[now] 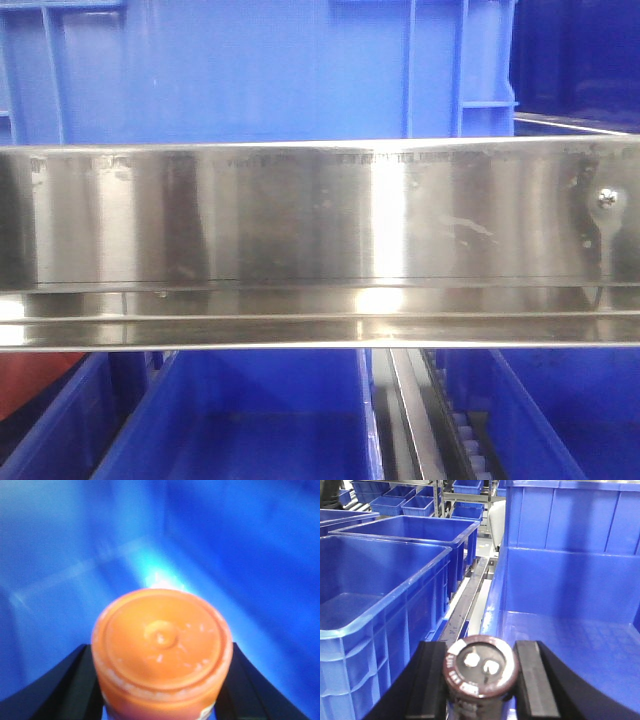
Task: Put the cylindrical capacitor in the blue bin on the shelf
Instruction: 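Move left gripper over a blue bin and release orange cylinder, then move right gripper over a blue bin and release maroon capacitor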
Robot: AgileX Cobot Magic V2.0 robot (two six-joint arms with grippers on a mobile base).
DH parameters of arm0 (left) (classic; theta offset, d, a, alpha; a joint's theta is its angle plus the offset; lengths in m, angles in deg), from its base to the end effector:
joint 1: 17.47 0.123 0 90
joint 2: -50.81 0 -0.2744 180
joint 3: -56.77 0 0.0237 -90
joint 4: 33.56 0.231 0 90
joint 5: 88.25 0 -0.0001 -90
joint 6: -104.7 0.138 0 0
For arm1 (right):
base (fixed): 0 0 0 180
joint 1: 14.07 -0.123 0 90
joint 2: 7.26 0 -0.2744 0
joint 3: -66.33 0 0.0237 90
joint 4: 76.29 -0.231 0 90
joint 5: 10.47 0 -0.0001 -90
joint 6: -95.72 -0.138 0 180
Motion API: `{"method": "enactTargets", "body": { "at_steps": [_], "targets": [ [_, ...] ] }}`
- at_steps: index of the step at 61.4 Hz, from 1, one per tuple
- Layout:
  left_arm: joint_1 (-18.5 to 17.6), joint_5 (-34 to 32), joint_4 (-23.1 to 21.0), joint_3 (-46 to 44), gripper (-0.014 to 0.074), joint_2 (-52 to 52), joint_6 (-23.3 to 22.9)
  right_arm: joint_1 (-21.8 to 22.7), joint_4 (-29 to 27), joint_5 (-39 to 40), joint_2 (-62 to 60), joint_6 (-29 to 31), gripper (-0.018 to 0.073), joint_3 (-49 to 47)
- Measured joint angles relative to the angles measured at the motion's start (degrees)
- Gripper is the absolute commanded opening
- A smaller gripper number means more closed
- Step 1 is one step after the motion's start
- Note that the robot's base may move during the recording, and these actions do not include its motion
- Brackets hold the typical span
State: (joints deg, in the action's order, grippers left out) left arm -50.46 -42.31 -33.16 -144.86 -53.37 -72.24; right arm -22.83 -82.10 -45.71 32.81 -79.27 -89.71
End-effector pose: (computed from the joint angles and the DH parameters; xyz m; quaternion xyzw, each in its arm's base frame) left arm 0.3368 -0.2178 0.3565 0.2797 0.8561 -0.1090 0.4206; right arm 0.1206 0.0268 0.4001 -0.0787 0.7570 0.0702 0.6449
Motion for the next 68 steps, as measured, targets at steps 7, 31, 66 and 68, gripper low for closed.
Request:
{"method": "enactTargets", "body": {
  "at_steps": [7,31,66,68],
  "targets": [
    [0.0,0.0,0.0,0.0,0.0408,-0.7,0.0,0.0,0.0,0.2,0.0,0.0,-0.0090,0.0],
    [0.0,0.0,0.0,-0.5,0.0464,0.0,0.0,0.0,-0.4,1.9,0.0,0.0,-0.0090,0.0],
    [1.2,10.4,1.7,8.9,-0.0111,31.4,-2.7,0.0,-1.8,-1.9,1.1,0.0,-0.0090,-2.6],
    [1.2,10.1,2.2,10.4,-0.0111,33.5,-3.5,0.0,-2.0,-1.9,1.4,0.0,-0.0090,-2.8]
  ]
}}
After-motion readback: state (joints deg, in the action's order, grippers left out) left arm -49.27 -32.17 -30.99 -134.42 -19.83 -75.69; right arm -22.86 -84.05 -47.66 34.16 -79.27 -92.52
